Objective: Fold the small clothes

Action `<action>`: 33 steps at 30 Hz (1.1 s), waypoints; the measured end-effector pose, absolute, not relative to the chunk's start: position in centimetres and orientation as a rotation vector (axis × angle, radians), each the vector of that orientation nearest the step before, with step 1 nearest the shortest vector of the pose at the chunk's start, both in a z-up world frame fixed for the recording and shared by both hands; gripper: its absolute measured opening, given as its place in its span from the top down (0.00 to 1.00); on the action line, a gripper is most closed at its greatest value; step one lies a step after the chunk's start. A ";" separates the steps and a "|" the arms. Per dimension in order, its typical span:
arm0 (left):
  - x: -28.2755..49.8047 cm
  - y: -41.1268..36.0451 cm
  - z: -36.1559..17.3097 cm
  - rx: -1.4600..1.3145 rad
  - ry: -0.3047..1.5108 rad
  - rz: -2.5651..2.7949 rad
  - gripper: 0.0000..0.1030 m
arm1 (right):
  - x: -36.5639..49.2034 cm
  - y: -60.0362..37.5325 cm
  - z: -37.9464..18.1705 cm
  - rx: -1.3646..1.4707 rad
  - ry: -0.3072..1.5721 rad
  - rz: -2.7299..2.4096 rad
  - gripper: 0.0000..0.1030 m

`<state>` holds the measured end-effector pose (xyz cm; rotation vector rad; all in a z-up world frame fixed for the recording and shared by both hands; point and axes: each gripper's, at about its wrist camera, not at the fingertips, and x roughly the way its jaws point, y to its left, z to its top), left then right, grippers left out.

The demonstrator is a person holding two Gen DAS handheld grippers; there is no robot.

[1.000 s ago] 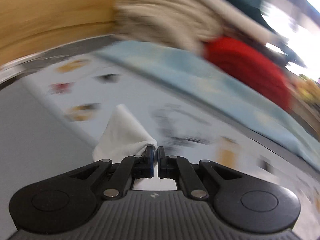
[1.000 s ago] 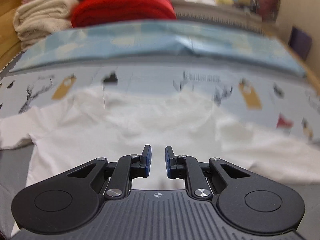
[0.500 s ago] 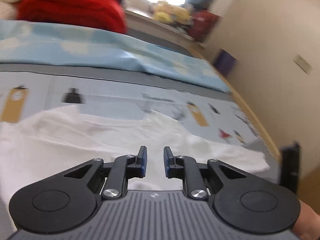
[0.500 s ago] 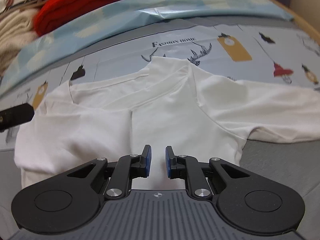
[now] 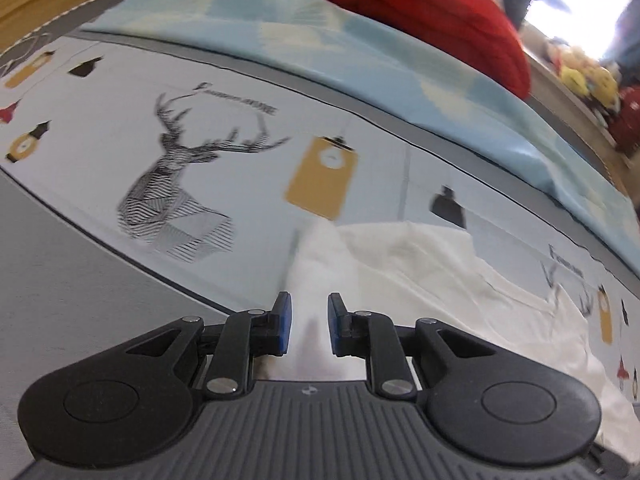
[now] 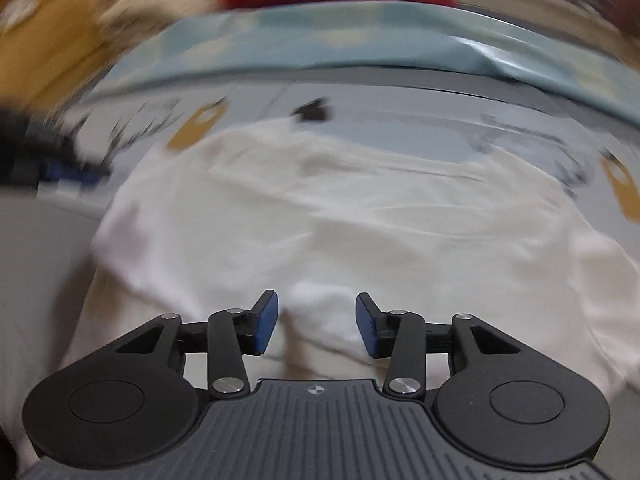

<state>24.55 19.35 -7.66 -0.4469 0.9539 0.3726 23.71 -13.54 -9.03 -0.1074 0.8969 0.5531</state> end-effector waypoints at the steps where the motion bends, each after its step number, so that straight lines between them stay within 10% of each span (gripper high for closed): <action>1: 24.7 19.8 -7.8 -0.455 0.952 0.380 0.78 | 23.6 -12.4 -9.6 -0.157 0.899 0.564 0.54; 3: 25.0 20.3 -7.7 -0.469 0.953 0.388 0.78 | 23.5 -11.0 -10.6 -0.252 0.895 0.538 0.60; 5: 24.9 20.4 -7.6 -0.473 0.959 0.381 0.78 | 23.9 -11.0 -10.9 -0.270 0.907 0.487 0.87; 12: 25.6 18.7 -7.6 -0.442 0.974 0.307 0.78 | 25.2 -22.2 -4.8 0.225 0.585 0.179 0.92; 16: 25.8 17.8 -8.2 -0.414 1.003 0.274 0.77 | 27.1 -30.2 -7.8 0.461 0.719 -0.052 1.00; 25: 25.8 17.5 -8.9 -0.394 1.031 0.282 0.74 | 27.4 -33.6 -9.1 0.533 0.781 0.060 0.99; 29: 25.9 18.2 -9.1 -0.409 1.038 0.311 0.74 | 28.4 -32.2 -11.2 0.528 0.922 0.086 0.70; 33: 25.9 18.8 -9.0 -0.425 1.033 0.327 0.74 | 28.7 -29.8 -12.0 0.396 0.980 0.089 0.69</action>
